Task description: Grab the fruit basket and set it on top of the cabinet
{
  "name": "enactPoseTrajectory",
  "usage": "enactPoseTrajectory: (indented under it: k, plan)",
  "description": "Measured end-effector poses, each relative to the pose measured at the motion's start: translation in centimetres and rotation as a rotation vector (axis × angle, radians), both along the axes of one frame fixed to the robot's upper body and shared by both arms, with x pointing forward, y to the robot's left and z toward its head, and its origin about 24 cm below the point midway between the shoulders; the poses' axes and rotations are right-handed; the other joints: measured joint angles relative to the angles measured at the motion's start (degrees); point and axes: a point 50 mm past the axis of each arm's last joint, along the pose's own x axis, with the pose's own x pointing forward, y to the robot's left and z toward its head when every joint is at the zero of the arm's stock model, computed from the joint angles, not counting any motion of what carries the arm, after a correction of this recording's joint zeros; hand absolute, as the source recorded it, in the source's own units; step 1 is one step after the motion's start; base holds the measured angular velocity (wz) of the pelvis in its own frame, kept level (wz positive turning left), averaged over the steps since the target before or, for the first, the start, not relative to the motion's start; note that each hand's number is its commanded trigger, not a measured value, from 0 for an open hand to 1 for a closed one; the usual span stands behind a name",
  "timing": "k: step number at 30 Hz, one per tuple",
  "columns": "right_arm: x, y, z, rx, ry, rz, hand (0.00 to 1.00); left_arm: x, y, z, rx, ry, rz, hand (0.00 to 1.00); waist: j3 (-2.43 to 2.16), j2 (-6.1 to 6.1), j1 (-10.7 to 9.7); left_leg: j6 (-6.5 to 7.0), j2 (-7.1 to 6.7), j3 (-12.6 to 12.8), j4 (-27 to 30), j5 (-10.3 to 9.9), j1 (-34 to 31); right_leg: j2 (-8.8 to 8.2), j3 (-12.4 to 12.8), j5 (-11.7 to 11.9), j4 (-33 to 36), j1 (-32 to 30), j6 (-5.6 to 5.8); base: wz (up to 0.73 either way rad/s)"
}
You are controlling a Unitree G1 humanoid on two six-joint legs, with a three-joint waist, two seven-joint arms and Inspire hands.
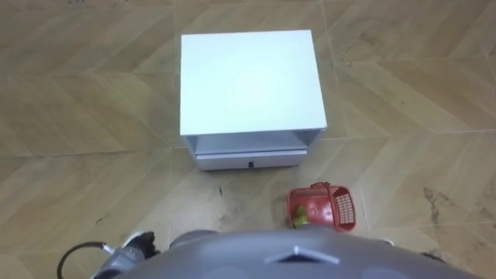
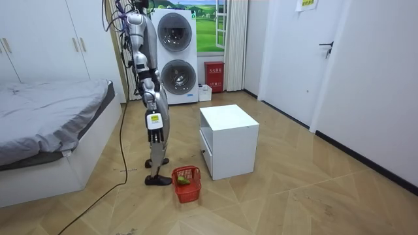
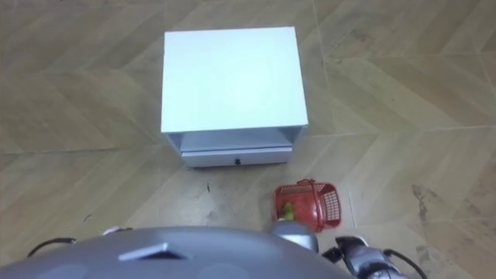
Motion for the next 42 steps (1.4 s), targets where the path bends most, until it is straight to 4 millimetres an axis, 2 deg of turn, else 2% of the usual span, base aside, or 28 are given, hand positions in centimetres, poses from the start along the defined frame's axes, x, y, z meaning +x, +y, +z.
enactPoseTrajectory:
  k: [1,2,3,4,5,6,7,8,10,12,14,15,16,18,19,20,21,22,23,24,25,26,29,31,33,37,39,42]
  plan:
    - [0.3,-0.1,0.0,-0.007,-0.012,0.006,0.0,-0.5,0.2,0.0,0.001,0.009,0.012,0.0,-0.14,-0.56,0.1,0.57,-0.34,0.4,0.0,0.1,-0.7,-0.24,0.2,0.1,-0.2,-0.8,0.15,-0.38]
    - [1.4,-0.3,0.2,-0.023,-0.045,0.015,0.0,-0.6,0.4,0.0,0.001,0.005,0.035,0.0,-0.78,0.22,-0.3,1.55,0.02,1.4,-0.1,0.1,-3.0,-0.19,1.1,0.8,-1.9,-1.6,1.07,-0.09]
    - [2.2,-0.4,0.4,-0.038,-0.077,0.003,0.0,0.0,0.6,0.1,0.0,-0.015,0.048,0.0,-0.17,0.68,-1.1,2.67,0.46,2.8,1.0,-0.4,-5.3,-1.23,0.0,-0.9,3.3,-3.8,0.61,0.12]
    - [2.2,-0.5,0.4,-0.041,-0.083,-0.018,0.0,0.2,0.6,0.1,0.0,-0.021,0.049,0.0,0.08,0.64,-1.2,3.12,0.33,3.8,1.9,-0.6,-6.0,-2.5,-0.9,-2.5,9.0,-4.9,0.45,0.36]
    - [1.8,-0.8,0.4,-0.052,-0.079,-0.062,0.0,0.3,0.8,0.2,0.0,-0.035,0.053,0.0,0.14,-0.09,-0.6,3.6,-0.79,4.4,2.1,-0.5,-6.3,-4.69,-1.2,-4.3,20.4,-5.9,0.61,0.09]
    - [2.1,-1.1,0.5,-0.071,-0.099,-0.093,0.0,0.0,0.9,0.2,0.001,-0.037,0.057,0.0,-0.06,-0.74,0.8,4.01,-1.48,5.7,2.5,-0.7,-6.9,-6.12,0.3,-4.3,29.1,-5.7,0.5,-0.13]
    - [2.4,-1.2,0.6,-0.078,-0.119,-0.106,0.0,-0.3,1.0,0.2,0.002,-0.035,0.065,0.0,-0.24,-1.32,1.6,4.24,-1.65,6.2,3.2,-0.8,-7.8,-6.72,0.8,-4.1,32.1,-5.1,0.58,-0.3]
    - [3.5,-1.4,0.9,-0.089,-0.178,-0.129,0.0,-0.3,1.2,0.3,0.005,-0.045,0.076,0.0,-0.64,-1.15,1.8,4.55,-1.64,6.3,5.2,-1.0,-10.1,-7.58,0.7,-3.0,34.7,-3.1,0.13,-0.14]
    - [5.7,-1.4,1.3,-0.088,-0.272,-0.161,0.0,0.1,1.6,0.5,0.022,-0.067,0.087,0.0,-0.49,-1.89,1.9,4.8,-1.11,6.3,8.0,-0.9,-14.4,-8.39,0.6,-0.2,33.2,0.0,-0.01,-0.02]
    - [8.9,-1.1,2.0,-0.065,-0.383,-0.204,0.0,1.1,2.3,0.7,0.035,-0.108,0.128,0.0,-0.16,-2.09,1.9,4.81,0.87,6.2,13.5,-0.9,-22.0,-8.6,0.6,2.9,25.2,3.7,1.37,0.0]
    - [11.7,-0.9,2.9,-0.057,-0.474,-0.23,0.0,2.8,2.7,1.1,0.061,-0.168,0.135,0.0,0.12,-3.15,2.3,4.8,1.7,6.2,18.8,-0.9,-28.5,-9.3,0.3,3.0,19.7,4.7,2.0,0.18]
    - [13.1,-1.0,3.5,-0.07,-0.523,-0.249,0.0,4.2,2.6,1.3,0.06,-0.214,0.151,0.0,0.31,-3.06,1.6,4.81,2.33,5.0,23.2,-0.9,-33.4,-8.66,0.3,-3.5,18.0,4.5,4.24,0.35]
    - [13.9,-1.1,3.9,-0.076,-0.551,-0.255,0.0,4.9,2.4,1.4,0.057,-0.237,0.152,0.0,0.42,-2.95,1.6,4.77,2.68,4.3,25.6,-0.9,-35.7,-8.09,0.1,-6.3,17.9,3.8,4.08,0.28]
    - [16.5,-1.1,5.3,-0.088,-0.645,-0.281,0.0,6.2,2.3,1.6,0.051,-0.301,0.182,0.0,0.43,-2.98,2.5,3.77,4.04,1.5,32.4,-1.0,-43.5,-7.15,0.0,-15.4,23.0,-1.4,3.81,-0.05]
    - [17.1,-1.2,5.7,-0.097,-0.671,-0.281,0.0,6.3,2.3,1.6,0.052,-0.307,0.189,0.0,0.48,-2.93,2.5,3.45,4.02,0.7,34.1,-1.2,-45.3,-7.06,0.1,-17.3,25.3,-2.9,3.82,0.0]
    - [18.4,-1.5,6.7,-0.121,-0.723,-0.286,0.0,6.6,2.3,1.6,0.052,-0.31,0.201,0.0,0.6,-3.03,2.5,3.17,3.41,-0.7,37.7,-2.0,-48.8,-7.41,0.1,-21.1,31.4,-6.1,3.68,0.27]
    - [19.2,-2.0,7.5,-0.15,-0.772,-0.299,0.0,7.0,2.3,1.7,0.059,-0.315,0.193,0.0,0.75,-3.15,2.3,3.32,3.29,-1.3,41.6,-3.2,-51.8,-8.35,-0.2,-23.6,38.7,-9.2,3.44,0.38]
    - [19.5,-2.2,7.9,-0.16,-0.796,-0.31,0.0,7.2,2.3,1.8,0.062,-0.322,0.188,0.0,0.88,-3.33,2.3,3.72,3.25,-1.3,43.8,-3.8,-53.1,-9.02,-0.4,-24.5,42.4,-10.5,3.23,0.42]
    - [20.3,-2.4,8.6,-0.179,-0.845,-0.324,0.0,7.3,2.5,1.9,0.079,-0.332,0.177,0.0,1.12,-3.81,2.2,4.05,2.89,-1.2,47.6,-5.2,-55.1,-10.69,-0.5,-25.7,49.3,-13.0,3.08,0.27]
    - [21.1,-2.7,9.4,-0.195,-0.889,-0.344,0.0,7.1,2.6,1.8,0.094,-0.328,0.179,0.0,1.25,-4.08,2.2,4.43,2.03,-1.2,51.3,-6.9,-57.1,-12.45,-0.2,-26.1,56.2,-15.4,3.16,0.23]
    - [21.5,-2.8,9.8,-0.202,-0.915,-0.355,0.0,6.9,2.7,1.8,0.101,-0.327,0.185,0.0,1.29,-4.12,2.3,4.67,1.72,-1.1,53.3,-7.7,-58.1,-13.16,0.2,-26.1,59.7,-16.6,3.16,0.32]
    - [22.0,-3.0,10.5,-0.217,-0.963,-0.37,0.0,6.8,2.9,1.8,0.117,-0.327,0.193,0.0,1.61,-4.58,2.1,5.61,1.05,-0.2,56.8,-8.9,-59.4,-14.72,1.5,-26.1,65.8,-18.3,3.16,0.42]
    - [22.4,-3.5,11.2,-0.229,-1.018,-0.398,0.0,6.3,3.1,1.8,0.144,-0.321,0.164,0.0,1.81,-4.88,1.3,6.83,0.23,1.8,65.3,-12.5,-62.8,-16.66,4.6,-26.1,77.8,-20.6,3.15,0.44]
    - [22.6,-3.6,11.7,-0.23,-1.045,-0.407,0.0,6.3,3.1,1.7,0.147,-0.323,0.142,0.0,1.85,-4.94,0.9,7.5,-0.16,3.0,69.9,-14.0,-65.1,-17.97,6.1,-26.1,84.1,-22.1,3.15,0.43]
    - [22.8,-3.7,11.8,-0.23,-1.055,-0.406,0.0,6.3,2.9,1.7,0.147,-0.336,0.149,0.0,1.91,-5.33,-1.0,8.36,-1.15,4.5,74.6,-15.7,-67.2,-19.69,7.1,-26.1,90.6,-22.4,3.15,0.51]
    - [22.7,-3.8,11.8,-0.209,-1.056,-0.433,0.0,6.4,2.8,1.8,0.141,-0.358,0.133,0.0,2.41,-6.34,-2.5,8.4,-1.75,5.4,79.1,-16.7,-69.1,-20.99,7.8,-26.1,96.9,-22.2,3.15,0.31]
    - [22.7,-3.8,11.8,-0.205,-1.055,-0.443,0.0,5.9,2.6,1.6,0.134,-0.349,0.116,0.0,2.38,-6.55,-3.6,7.93,-1.74,5.4,80.6,-17.0,-69.5,-21.18,7.7,-26.1,98.8,-21.7,3.15,0.12]
    - [22.6,-4.0,11.8,-0.21,-1.053,-0.441,0.0,4.9,2.4,1.3,0.126,-0.323,0.095,0.0,2.29,-6.67,-3.8,7.48,-1.75,5.3,81.5,-17.3,-69.4,-21.12,8.1,-26.1,100.4,-21.7,3.15,-0.05]
